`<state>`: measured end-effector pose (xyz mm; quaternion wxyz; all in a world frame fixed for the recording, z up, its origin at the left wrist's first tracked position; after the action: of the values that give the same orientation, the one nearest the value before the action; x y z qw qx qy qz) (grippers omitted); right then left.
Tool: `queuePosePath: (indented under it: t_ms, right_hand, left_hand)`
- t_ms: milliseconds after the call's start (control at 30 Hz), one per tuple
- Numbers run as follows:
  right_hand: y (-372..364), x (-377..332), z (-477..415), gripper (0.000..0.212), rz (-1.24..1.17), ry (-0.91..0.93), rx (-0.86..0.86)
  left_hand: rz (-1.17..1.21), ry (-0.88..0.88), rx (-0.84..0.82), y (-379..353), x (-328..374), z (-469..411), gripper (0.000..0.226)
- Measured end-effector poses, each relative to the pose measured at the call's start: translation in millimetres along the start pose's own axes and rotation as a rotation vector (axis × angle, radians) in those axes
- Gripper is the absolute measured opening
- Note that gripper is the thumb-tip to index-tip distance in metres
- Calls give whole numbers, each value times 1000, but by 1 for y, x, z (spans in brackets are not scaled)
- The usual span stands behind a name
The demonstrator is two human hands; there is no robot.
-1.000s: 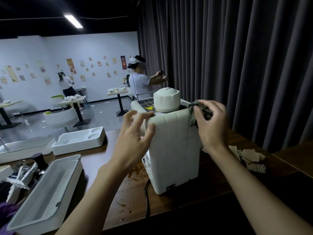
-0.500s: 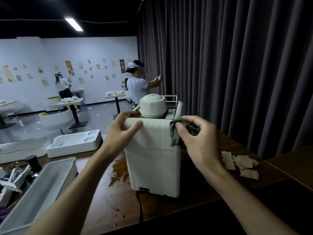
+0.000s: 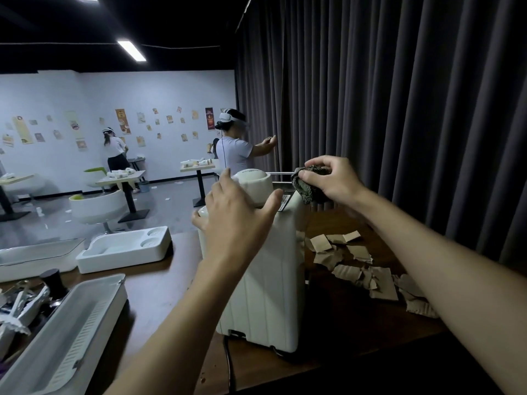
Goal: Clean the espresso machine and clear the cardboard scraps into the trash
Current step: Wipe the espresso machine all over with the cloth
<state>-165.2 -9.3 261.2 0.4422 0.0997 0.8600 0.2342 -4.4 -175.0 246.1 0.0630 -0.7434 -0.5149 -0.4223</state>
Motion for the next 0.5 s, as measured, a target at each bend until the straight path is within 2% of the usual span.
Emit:
queuePosePath:
  t_ms: [167, 267, 400, 500]
  right_hand:
    - [-14, 11, -22, 37, 25, -14, -128]
    - [-19, 14, -28, 39, -42, -30, -221]
    - [-21, 18, -28, 40, -124, -61, -290]
    - [-21, 14, -24, 39, -124, -57, -345]
  left_hand:
    - [-32, 70, 54, -11, -6, -10, 93]
    - [82, 84, 93, -7, -5, -9, 88]
    - [224, 87, 139, 1, -5, -6, 68]
    - [275, 53, 145, 2, -4, -5, 62]
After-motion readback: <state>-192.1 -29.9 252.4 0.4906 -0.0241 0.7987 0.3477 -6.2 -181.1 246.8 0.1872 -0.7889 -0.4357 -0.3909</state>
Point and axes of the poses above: each hand's wrist, its own z-axis away from the middle knuckle, its own y-axis out of the back of the hand, x = y × z, the point moved 9 cm from there along -z, towards the middle knuckle, and after that the axes turned 15 degrees about z, right-handed, at the moved point
